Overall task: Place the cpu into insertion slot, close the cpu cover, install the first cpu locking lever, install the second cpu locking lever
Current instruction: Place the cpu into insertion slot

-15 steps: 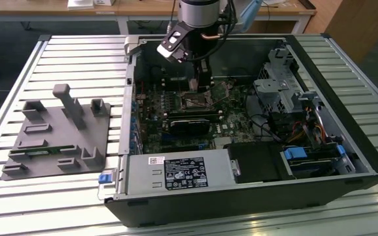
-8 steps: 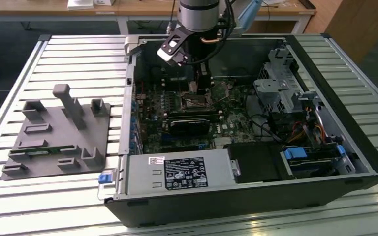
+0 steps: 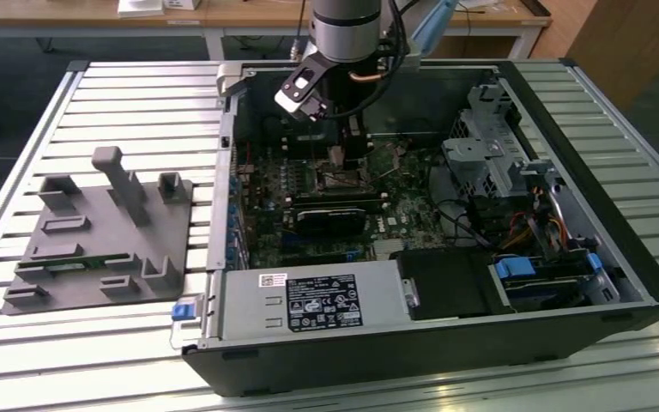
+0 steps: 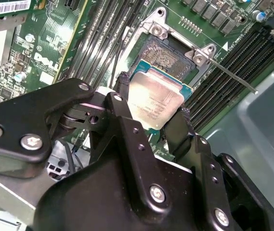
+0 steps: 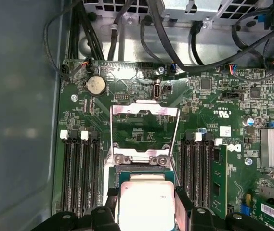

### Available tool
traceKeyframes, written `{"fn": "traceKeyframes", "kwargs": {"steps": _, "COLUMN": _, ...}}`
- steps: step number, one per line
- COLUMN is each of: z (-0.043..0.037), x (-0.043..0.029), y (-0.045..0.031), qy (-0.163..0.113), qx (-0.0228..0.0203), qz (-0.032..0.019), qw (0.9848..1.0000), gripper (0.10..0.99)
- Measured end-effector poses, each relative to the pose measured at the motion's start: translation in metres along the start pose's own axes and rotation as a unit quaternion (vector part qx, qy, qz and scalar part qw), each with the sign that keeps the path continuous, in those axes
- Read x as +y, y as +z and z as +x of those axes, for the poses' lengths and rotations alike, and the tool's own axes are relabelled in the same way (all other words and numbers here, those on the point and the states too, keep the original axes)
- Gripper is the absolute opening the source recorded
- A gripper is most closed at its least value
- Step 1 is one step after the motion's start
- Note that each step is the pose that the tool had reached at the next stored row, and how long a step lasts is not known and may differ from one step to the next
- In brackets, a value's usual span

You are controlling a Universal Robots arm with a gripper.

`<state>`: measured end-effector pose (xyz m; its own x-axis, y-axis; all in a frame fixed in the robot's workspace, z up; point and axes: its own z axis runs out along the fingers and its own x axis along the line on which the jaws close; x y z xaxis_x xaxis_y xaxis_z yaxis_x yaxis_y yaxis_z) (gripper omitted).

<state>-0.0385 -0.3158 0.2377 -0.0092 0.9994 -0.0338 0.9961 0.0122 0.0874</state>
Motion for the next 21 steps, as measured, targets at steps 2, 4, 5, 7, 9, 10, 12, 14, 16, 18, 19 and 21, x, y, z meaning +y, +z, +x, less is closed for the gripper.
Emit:
{"fn": "traceKeyframes", "kwargs": {"steps": 2, "z": 0.0000, "x": -0.0001, "y": 0.0010, "qy": 0.000, "qx": 0.0000, "qz": 0.0000, "qw": 1.0000, "gripper": 0.541}}
{"fn": "traceKeyframes", "kwargs": {"steps": 4, "z": 0.0001, "x": -0.0002, "y": 0.0021, "qy": 0.000, "qx": 0.0000, "qz": 0.0000, "qw": 1.0000, "gripper": 0.541}}
{"fn": "traceKeyframes", "kwargs": {"steps": 5, "z": 0.0001, "x": -0.0002, "y": 0.0027, "qy": 0.000, "qx": 0.0000, "qz": 0.0000, "qw": 1.0000, "gripper": 0.541}}
{"fn": "traceKeyframes", "kwargs": {"steps": 7, "z": 0.0001, "x": -0.0004, "y": 0.0040, "qy": 0.000, "qx": 0.0000, "qz": 0.0000, "qw": 1.0000, "gripper": 0.541}}
{"fn": "traceKeyframes", "kwargs": {"steps": 9, "z": 0.0002, "x": -0.0004, "y": 0.0050, "qy": 0.000, "qx": 0.0000, "qz": 0.0000, "qw": 1.0000, "gripper": 0.541}}
{"fn": "traceKeyframes", "kwargs": {"steps": 10, "z": 0.0002, "x": -0.0005, "y": 0.0053, "qy": 0.000, "qx": 0.0000, "qz": 0.0000, "qw": 1.0000, "gripper": 0.541}}
{"fn": "traceKeyframes", "kwargs": {"steps": 12, "z": 0.0002, "x": -0.0005, "y": 0.0059, "qy": 0.000, "qx": 0.0000, "qz": 0.0000, "qw": 1.0000, "gripper": 0.541}}
{"fn": "traceKeyframes", "kwargs": {"steps": 14, "z": 0.0002, "x": -0.0006, "y": 0.0066, "qy": 0.000, "qx": 0.0000, "qz": 0.0000, "qw": 1.0000, "gripper": 0.541}}
{"fn": "traceKeyframes", "kwargs": {"steps": 16, "z": 0.0003, "x": -0.0006, "y": 0.0073, "qy": 0.000, "qx": 0.0000, "qz": 0.0000, "qw": 1.0000, "gripper": 0.541}}
{"fn": "traceKeyframes", "kwargs": {"steps": 18, "z": 0.0003, "x": -0.0007, "y": 0.0082, "qy": 0.000, "qx": 0.0000, "qz": 0.0000, "qw": 1.0000, "gripper": 0.541}}
{"fn": "traceKeyframes", "kwargs": {"steps": 19, "z": 0.0003, "x": -0.0008, "y": 0.0087, "qy": 0.000, "qx": 0.0000, "qz": 0.0000, "qw": 1.0000, "gripper": 0.541}}
{"fn": "traceKeyframes", "kwargs": {"steps": 21, "z": 0.0003, "x": -0.0009, "y": 0.0100, "qy": 0.000, "qx": 0.0000, "qz": 0.0000, "qw": 1.0000, "gripper": 0.541}}
